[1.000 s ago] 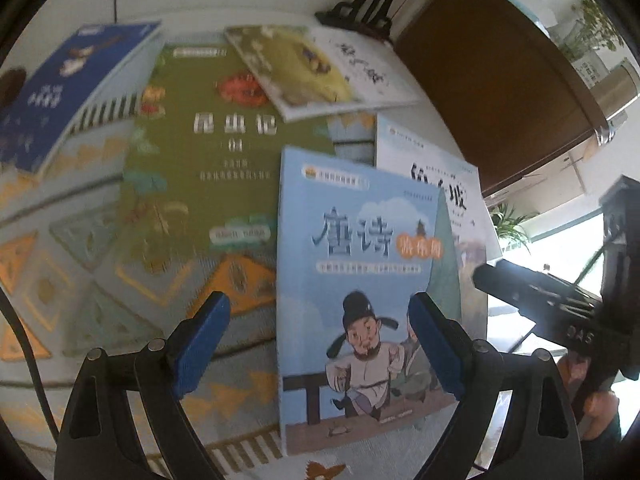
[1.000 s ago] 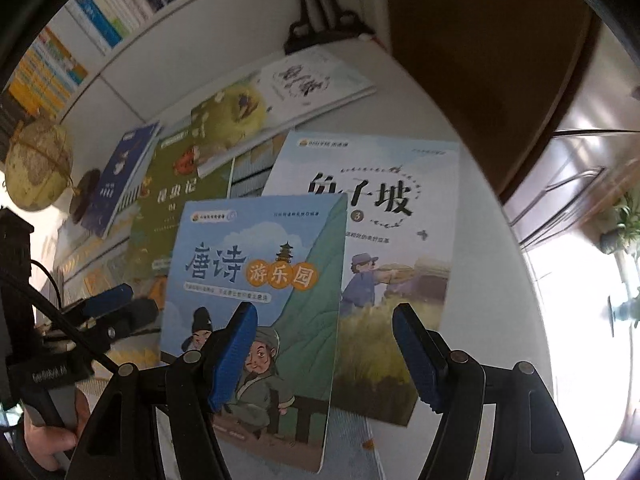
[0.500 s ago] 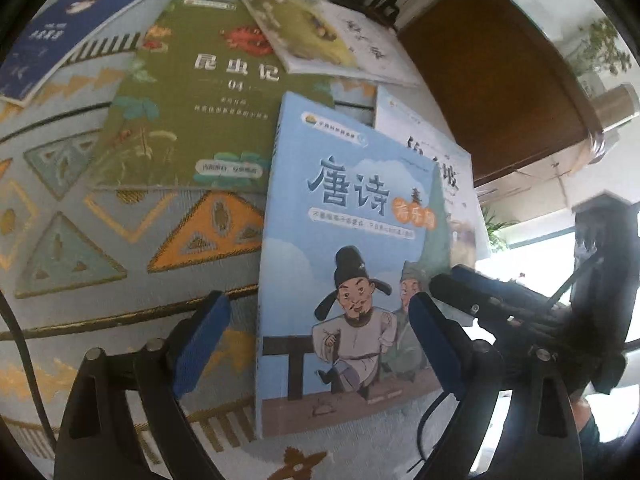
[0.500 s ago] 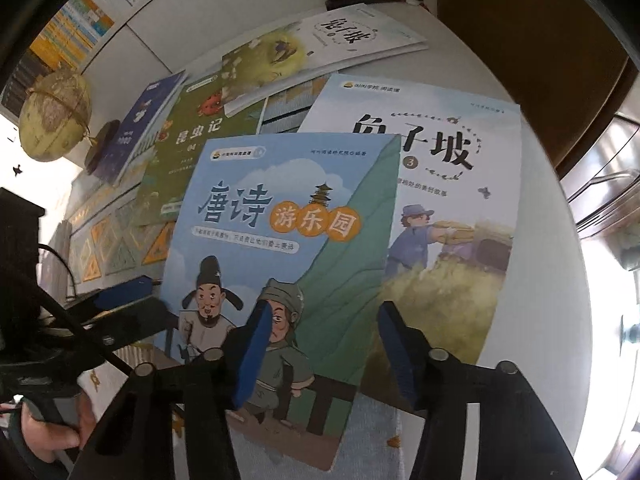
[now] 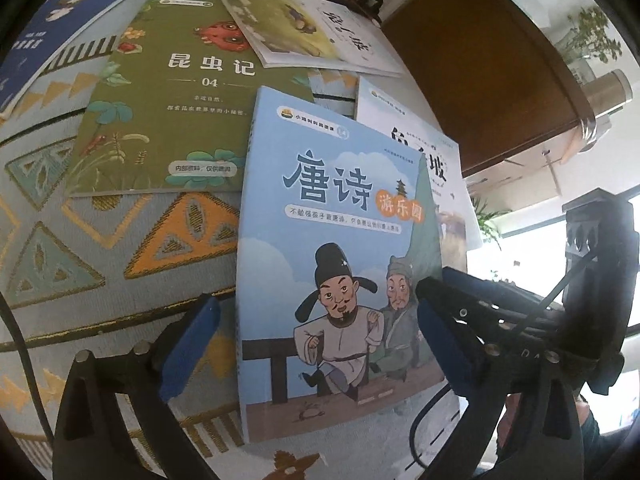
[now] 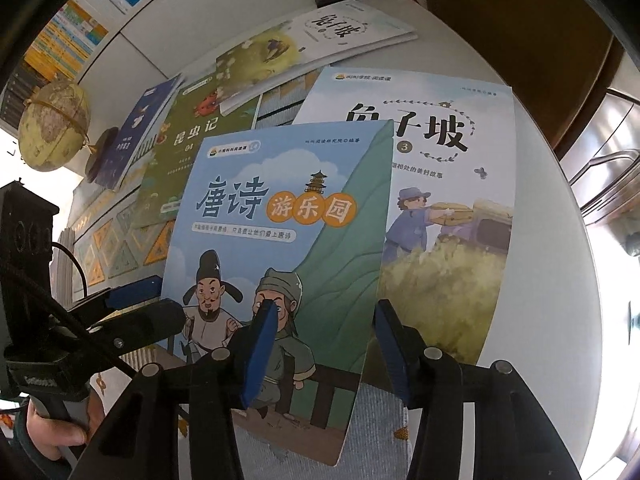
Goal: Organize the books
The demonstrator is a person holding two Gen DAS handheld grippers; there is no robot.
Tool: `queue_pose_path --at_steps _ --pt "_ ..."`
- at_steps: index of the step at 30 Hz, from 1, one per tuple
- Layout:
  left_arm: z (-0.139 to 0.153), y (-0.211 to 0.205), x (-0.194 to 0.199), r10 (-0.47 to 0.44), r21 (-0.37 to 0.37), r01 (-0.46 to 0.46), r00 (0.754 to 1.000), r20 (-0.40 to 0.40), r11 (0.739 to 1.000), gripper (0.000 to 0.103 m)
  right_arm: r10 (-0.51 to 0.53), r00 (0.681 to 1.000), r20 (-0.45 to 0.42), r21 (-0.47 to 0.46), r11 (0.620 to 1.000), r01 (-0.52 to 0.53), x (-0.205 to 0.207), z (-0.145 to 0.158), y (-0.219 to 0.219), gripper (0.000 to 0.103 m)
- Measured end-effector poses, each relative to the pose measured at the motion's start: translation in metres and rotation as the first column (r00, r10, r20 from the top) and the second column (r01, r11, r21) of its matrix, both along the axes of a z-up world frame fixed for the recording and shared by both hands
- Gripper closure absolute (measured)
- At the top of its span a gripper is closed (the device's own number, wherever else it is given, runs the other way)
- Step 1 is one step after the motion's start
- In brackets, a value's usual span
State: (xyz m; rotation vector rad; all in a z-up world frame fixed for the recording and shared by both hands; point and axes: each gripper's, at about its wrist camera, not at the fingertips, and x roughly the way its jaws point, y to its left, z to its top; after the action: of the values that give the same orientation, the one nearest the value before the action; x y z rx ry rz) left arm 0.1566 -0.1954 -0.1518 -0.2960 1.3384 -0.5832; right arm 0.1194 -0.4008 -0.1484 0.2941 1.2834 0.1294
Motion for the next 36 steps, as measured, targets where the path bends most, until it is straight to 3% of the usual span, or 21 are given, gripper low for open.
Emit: queue_pose_path --at_steps 16,20,27,33,36 --pt "0.001 -0.006 -0.002 -0.021 0.015 0.021 0.999 0.034 1.0 0.001 0.01 1.0 0.014 0.028 1.0 -0.011 0.0 -0.001 0.003 0.053" --pt "0.0 0.004 0.0 0.008 -0.063 -0.007 1.0 0.006 0.998 0.001 0.005 1.0 0.022 0.034 0.999 -0.006 -0.001 -0.001 0.002 0.052" --pt "-0.003 0.023 0.0 0.084 -0.237 -0.097 0.994 -0.066 0.967 0.001 -0.012 0.999 0.031 0.067 0.998 0.01 -0.002 -0.002 -0.003 0.048" --pt "0.005 0.025 0.0 0.09 -0.286 -0.106 0.994 -0.068 0.952 0.001 -0.006 0.999 0.037 0.057 0.998 0.004 -0.002 -0.001 0.0 0.043" --pt "0.011 0.026 0.0 0.097 -0.368 -0.124 0.991 -0.091 0.921 0.001 -0.003 0.999 0.04 0.051 0.999 0.001 -0.002 -0.001 0.002 0.039"
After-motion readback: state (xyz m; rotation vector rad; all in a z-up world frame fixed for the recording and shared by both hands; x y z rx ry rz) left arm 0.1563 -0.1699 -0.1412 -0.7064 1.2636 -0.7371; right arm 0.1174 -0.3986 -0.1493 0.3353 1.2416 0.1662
